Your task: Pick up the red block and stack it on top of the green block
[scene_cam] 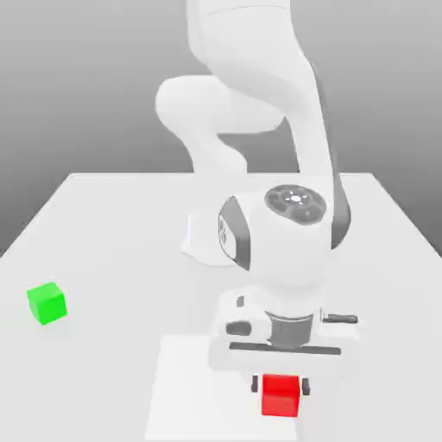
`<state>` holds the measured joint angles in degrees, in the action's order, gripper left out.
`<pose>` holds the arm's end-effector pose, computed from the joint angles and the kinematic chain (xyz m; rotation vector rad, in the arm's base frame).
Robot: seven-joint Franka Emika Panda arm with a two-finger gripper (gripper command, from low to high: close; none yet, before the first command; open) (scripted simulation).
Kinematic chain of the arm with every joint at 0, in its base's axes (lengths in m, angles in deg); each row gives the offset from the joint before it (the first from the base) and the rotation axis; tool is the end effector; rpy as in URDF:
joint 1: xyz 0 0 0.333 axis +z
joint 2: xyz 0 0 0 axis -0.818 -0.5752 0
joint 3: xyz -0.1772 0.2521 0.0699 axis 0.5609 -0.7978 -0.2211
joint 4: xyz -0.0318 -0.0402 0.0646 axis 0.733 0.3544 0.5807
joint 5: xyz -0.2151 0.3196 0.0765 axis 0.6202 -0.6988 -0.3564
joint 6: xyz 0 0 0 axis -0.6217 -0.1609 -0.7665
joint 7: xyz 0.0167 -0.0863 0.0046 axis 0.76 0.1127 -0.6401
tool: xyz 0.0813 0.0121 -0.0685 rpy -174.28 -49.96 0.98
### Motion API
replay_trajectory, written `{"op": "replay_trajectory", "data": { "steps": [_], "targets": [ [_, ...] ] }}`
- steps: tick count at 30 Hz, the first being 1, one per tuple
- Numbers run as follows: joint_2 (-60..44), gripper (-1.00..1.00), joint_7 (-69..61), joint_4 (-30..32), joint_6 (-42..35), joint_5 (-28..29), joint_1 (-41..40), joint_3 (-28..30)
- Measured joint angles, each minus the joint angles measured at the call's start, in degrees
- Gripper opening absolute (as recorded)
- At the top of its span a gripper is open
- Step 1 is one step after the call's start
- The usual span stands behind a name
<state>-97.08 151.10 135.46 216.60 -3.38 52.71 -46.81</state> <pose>0.4403 0.0827 0.1462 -2.8523 1.3125 -0.0025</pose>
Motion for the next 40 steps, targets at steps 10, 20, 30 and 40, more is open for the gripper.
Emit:
{"op": "replay_trajectory", "data": {
  "steps": [10,20,30,40],
  "targets": [
    [10.4,-1.00,-5.6,1.8,-8.4,-7.2,-3.1,-4.3],
    [16.6,-1.00,-20.6,6.4,-11.2,-6.5,-22.1,8.6],
    [24.2,-1.00,-39.8,11.2,-12.6,-10.4,-41.9,19.2],
    [13.4,1.00,-46.3,11.4,-1.7,-16.6,-43.8,18.4]
  ]
}}
